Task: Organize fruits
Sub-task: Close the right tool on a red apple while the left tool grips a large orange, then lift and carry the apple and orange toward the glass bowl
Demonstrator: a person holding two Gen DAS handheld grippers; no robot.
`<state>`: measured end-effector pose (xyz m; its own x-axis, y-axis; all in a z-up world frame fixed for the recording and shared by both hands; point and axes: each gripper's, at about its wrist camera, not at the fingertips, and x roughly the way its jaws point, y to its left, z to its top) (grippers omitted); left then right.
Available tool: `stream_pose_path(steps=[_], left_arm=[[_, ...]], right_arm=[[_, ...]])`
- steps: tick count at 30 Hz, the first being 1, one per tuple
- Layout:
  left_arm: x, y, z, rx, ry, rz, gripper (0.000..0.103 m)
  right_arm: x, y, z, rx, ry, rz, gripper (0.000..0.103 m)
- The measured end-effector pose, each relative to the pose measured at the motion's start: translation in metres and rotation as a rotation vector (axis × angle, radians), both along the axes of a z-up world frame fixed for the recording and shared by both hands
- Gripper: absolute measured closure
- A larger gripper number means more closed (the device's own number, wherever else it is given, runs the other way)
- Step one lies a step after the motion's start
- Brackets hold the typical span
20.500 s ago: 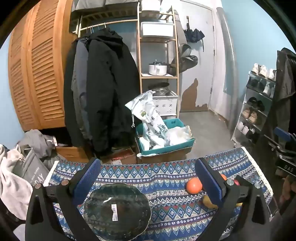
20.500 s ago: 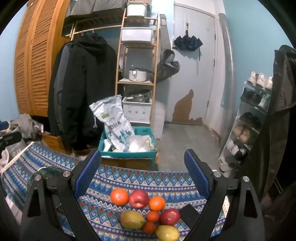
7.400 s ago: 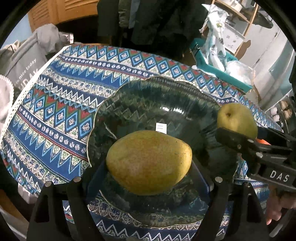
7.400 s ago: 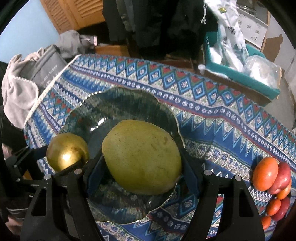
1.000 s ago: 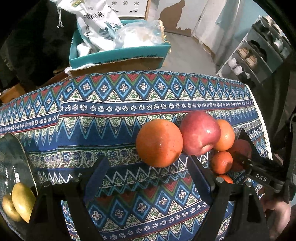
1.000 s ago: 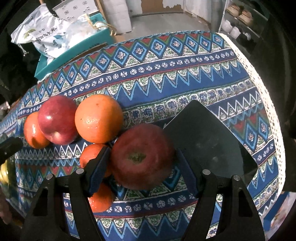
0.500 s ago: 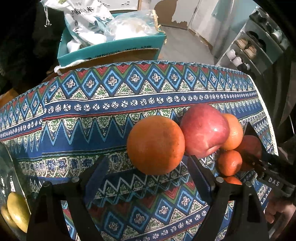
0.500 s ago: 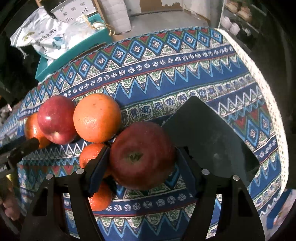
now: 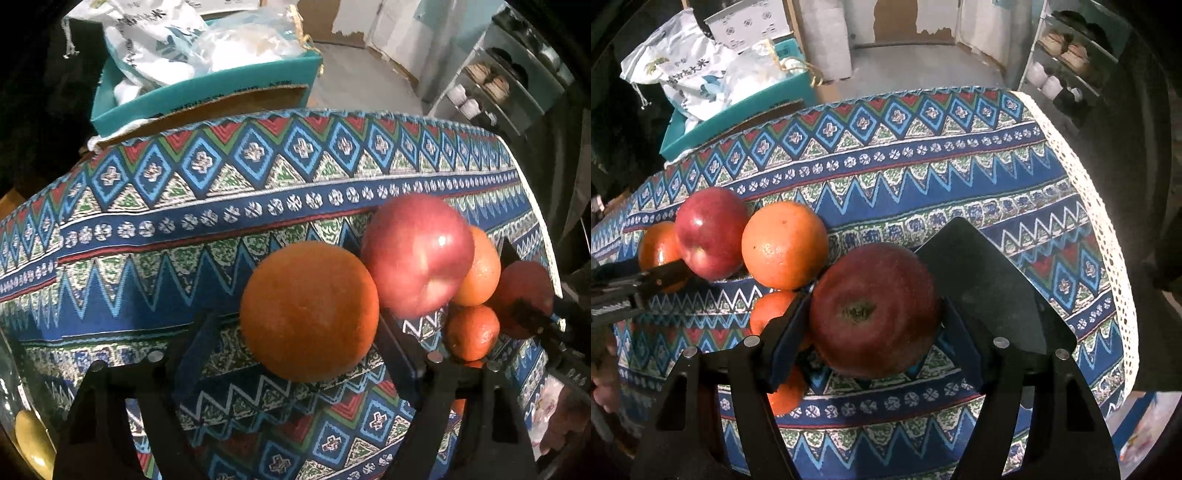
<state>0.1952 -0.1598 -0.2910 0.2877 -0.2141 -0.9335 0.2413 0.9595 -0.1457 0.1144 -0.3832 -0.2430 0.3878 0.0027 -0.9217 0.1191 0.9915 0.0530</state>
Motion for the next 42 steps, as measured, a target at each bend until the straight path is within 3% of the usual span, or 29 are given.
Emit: stream_pose_path(steps=[3,4,9,16,42], left_arm=[[-0.001,-0.006,0.0,-0.019,-0.007,-0.029,0.034],[-0.002,-0.008,0.0,-0.017,-0.008,-0.029,0.035],[-0.007,-0.013,0.002,0.016,-0.036,-0.023,0.037],[-0.02,-0.01,0.019,0.002,-0.067,-0.004,0.037],[-0.082,0.022,0.136,-0.079,-0.268,0.021,0.037]], right_arm=[[-0.001,-0.003,0.003,0.012,-0.007,-0.008,0.031],[-0.001,-0.003,0.004,0.011,-0.009,-0.007,0.031],[-0.001,-0.001,0.008,0.0,-0.022,-0.006,0.031],[-0.003,0.004,0.02,-0.023,-0.062,0.005,0.031],[-0.031,0.037,0.115,-0.026,-0.281,0.074,0.031]])
